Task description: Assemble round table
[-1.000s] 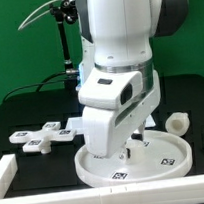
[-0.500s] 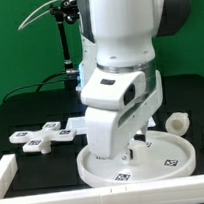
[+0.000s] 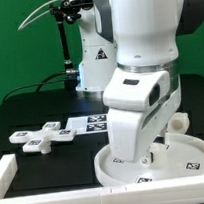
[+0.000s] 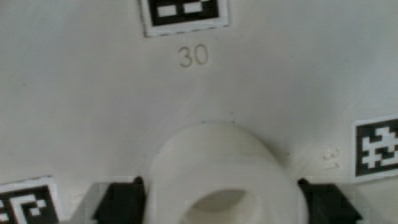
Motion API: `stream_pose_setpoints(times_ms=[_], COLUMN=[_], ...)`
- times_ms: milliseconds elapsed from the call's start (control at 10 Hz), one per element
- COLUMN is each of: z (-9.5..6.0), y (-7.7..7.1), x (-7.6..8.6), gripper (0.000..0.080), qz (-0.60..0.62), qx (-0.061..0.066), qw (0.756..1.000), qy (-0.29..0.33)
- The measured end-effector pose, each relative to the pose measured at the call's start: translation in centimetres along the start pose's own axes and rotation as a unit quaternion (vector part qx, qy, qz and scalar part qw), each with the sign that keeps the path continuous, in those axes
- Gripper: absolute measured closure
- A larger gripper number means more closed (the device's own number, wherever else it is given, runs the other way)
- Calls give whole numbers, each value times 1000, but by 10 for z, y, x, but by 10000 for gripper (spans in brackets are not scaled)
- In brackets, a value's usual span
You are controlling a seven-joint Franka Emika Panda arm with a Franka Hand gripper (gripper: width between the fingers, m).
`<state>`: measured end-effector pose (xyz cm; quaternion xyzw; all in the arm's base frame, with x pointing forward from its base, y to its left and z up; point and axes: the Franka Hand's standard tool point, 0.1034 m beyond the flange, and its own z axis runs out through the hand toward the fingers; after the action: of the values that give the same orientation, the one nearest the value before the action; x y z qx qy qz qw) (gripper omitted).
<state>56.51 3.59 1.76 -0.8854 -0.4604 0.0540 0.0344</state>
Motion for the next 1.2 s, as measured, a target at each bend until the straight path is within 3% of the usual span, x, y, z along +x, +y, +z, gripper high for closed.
stream_pose_setpoints(times_ms=[200,300,400,500,800,1000,1200], z=[0,0,1,1,-11,-27,-36], y=[-1,-1,-1,-1,-2,-19,-44], x=[2,1,1,1,-7,-15,-11], gripper=[390,292,292,183,151,150,150], qz=[13,13,13,13,13,84,161], qx=[-1,-1,-1,-1,1,-8,-11], qw=[1000,1000,1000,1000,1000,996,987], qy=[-2,-2,-2,-2,-5,-2,-4])
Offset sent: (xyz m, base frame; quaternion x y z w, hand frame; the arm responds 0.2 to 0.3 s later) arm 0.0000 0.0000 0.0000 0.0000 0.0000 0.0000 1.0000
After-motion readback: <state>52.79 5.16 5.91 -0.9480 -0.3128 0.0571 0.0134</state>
